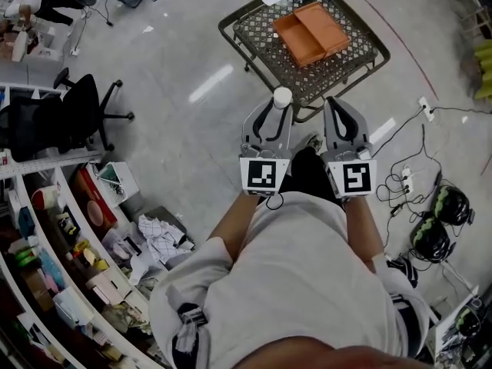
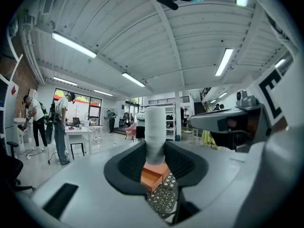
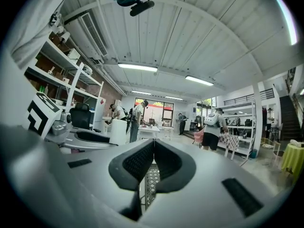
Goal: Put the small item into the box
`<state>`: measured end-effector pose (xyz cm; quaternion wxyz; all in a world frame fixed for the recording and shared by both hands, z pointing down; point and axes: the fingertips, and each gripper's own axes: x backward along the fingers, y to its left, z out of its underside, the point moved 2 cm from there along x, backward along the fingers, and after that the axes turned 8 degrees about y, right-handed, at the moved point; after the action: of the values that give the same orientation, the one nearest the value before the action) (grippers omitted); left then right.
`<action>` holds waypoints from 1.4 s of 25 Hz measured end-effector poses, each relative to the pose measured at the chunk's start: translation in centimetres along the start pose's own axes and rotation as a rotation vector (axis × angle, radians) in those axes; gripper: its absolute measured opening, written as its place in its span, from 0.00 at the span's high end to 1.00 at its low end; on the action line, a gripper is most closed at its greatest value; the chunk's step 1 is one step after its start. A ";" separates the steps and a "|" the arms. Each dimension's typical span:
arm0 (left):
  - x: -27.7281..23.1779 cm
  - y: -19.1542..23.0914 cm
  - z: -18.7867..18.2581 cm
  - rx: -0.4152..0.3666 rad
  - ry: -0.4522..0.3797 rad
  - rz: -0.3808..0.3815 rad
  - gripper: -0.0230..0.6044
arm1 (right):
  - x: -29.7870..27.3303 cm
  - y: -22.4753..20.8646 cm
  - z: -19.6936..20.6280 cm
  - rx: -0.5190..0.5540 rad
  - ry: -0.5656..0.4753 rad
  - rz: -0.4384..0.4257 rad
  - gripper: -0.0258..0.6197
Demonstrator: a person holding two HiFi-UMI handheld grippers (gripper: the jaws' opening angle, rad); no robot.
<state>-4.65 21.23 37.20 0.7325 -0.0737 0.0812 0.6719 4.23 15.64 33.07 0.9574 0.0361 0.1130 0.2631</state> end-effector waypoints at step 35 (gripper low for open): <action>-22.3 -3.9 -1.2 -0.015 0.256 0.043 0.76 | -9.1 -20.1 4.2 -0.060 0.004 -0.017 0.95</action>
<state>-2.69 -1.01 40.84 0.7011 -0.1628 0.1704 0.6730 7.58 -6.32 36.34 0.9601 0.0060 0.1075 0.2581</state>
